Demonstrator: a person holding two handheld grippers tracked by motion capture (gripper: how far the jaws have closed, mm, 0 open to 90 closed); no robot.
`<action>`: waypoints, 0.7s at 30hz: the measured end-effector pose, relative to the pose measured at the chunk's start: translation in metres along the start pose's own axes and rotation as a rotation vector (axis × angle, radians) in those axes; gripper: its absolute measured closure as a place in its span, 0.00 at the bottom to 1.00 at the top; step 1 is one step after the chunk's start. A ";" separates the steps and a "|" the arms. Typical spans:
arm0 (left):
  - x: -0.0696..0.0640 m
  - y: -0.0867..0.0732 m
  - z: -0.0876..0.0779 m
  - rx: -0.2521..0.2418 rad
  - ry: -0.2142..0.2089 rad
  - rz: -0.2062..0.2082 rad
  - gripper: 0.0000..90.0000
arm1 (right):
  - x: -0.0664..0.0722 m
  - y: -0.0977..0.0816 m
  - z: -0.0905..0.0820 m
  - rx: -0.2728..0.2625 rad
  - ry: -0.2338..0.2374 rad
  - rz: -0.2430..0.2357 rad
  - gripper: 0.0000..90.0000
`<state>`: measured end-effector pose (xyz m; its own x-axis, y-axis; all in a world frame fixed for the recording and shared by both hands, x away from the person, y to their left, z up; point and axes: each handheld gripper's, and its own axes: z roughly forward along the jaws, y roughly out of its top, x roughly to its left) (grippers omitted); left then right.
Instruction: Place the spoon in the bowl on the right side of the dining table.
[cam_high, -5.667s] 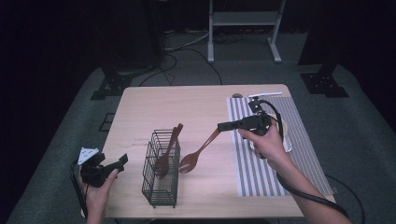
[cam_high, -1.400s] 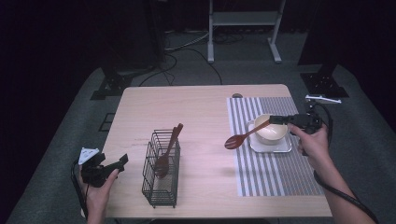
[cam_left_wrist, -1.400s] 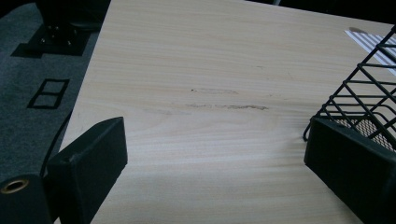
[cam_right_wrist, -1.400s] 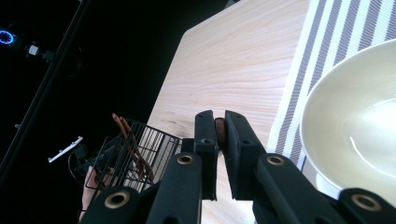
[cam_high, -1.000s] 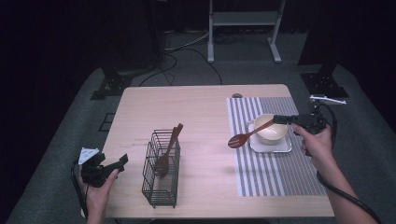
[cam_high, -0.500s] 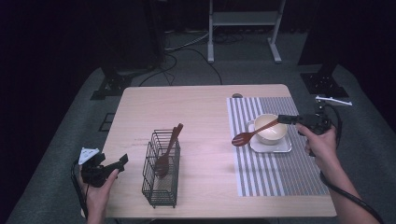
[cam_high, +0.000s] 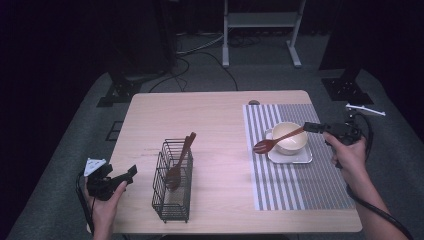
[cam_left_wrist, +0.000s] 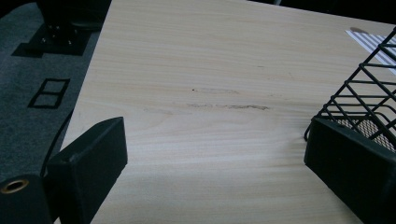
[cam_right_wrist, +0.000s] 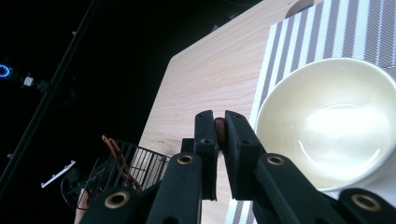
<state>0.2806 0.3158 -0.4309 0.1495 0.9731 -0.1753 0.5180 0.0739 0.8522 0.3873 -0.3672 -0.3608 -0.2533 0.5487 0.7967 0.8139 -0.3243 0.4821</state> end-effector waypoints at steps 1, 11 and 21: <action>0.000 0.000 0.000 0.000 0.000 0.000 0.05 | -0.001 0.000 -0.001 -0.004 -0.001 0.002 0.93; 0.000 0.000 0.000 0.001 0.001 0.001 0.05 | -0.007 0.001 -0.013 -0.031 -0.012 0.015 0.93; 0.000 0.000 0.000 0.001 0.002 -0.001 0.05 | -0.014 0.002 -0.025 -0.066 -0.019 0.034 0.93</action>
<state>0.2806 0.3159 -0.4310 0.1478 0.9734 -0.1749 0.5189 0.0742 0.8516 0.3795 -0.3947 -0.3625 -0.2158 0.5513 0.8059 0.7856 -0.3922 0.4786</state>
